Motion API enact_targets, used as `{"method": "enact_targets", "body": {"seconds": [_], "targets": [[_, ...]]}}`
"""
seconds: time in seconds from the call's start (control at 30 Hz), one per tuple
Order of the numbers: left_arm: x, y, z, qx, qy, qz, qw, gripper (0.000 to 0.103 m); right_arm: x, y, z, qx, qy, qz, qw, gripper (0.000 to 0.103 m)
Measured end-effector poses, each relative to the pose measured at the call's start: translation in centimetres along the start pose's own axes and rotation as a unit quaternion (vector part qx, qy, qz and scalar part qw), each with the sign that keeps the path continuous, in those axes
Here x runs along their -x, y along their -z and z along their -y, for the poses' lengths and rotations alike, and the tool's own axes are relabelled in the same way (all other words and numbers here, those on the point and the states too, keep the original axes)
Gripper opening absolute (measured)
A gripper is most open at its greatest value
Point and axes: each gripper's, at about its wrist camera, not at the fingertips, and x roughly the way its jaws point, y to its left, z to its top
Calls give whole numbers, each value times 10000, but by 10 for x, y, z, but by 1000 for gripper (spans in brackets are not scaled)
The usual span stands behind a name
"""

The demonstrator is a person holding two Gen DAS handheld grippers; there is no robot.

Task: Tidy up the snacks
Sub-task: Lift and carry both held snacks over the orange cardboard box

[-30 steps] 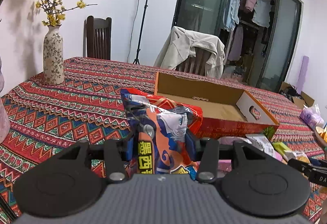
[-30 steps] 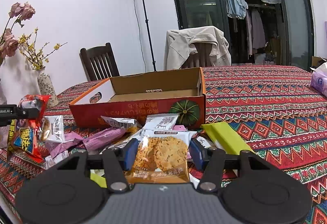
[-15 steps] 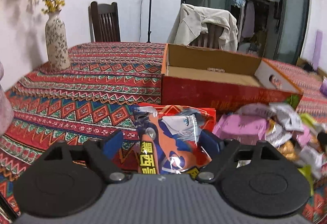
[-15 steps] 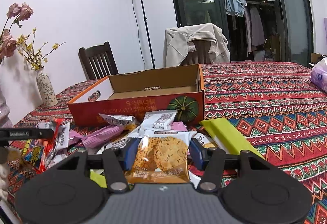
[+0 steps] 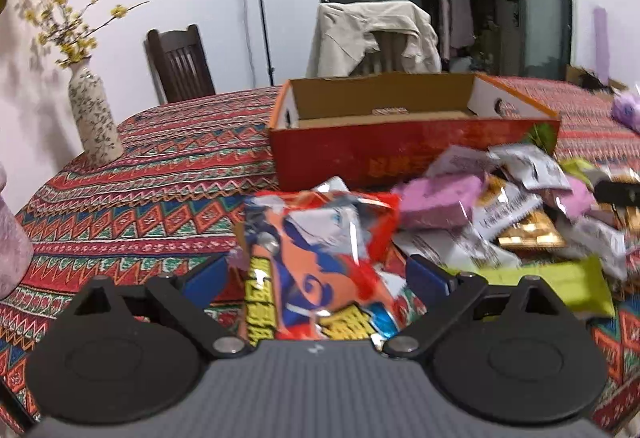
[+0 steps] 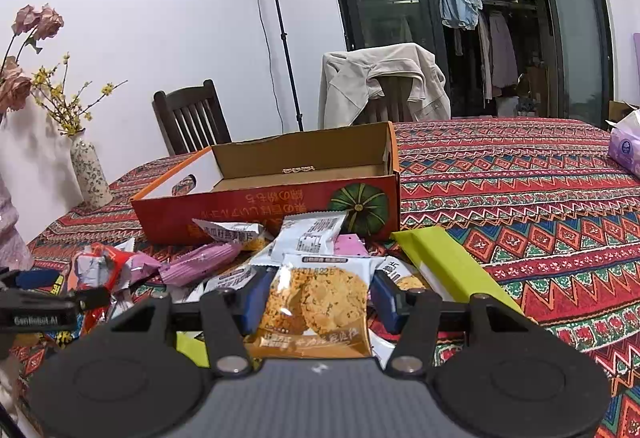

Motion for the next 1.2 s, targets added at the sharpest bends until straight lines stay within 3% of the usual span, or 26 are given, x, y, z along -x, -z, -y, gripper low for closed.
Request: {"method": "enact_targets", "body": {"seconds": [0.1, 0.23, 0.8, 1.2], "targets": [[-6, 3, 1, 43, -47, -171, 9998, 74, 1, 0, -1, 8, -10, 9, 10000, 55], [-1, 1, -6, 198, 69, -139, 9997, 66, 3, 0, 1, 2, 11, 15, 10000, 55], [24, -45, -25, 258, 335, 730, 9964, 66, 2, -13, -4, 149, -11, 164, 9998, 55], [-5, -121, -9, 536, 523, 1255, 9893, 66, -23, -90, -25, 473, 21, 795, 9957, 55]]}}
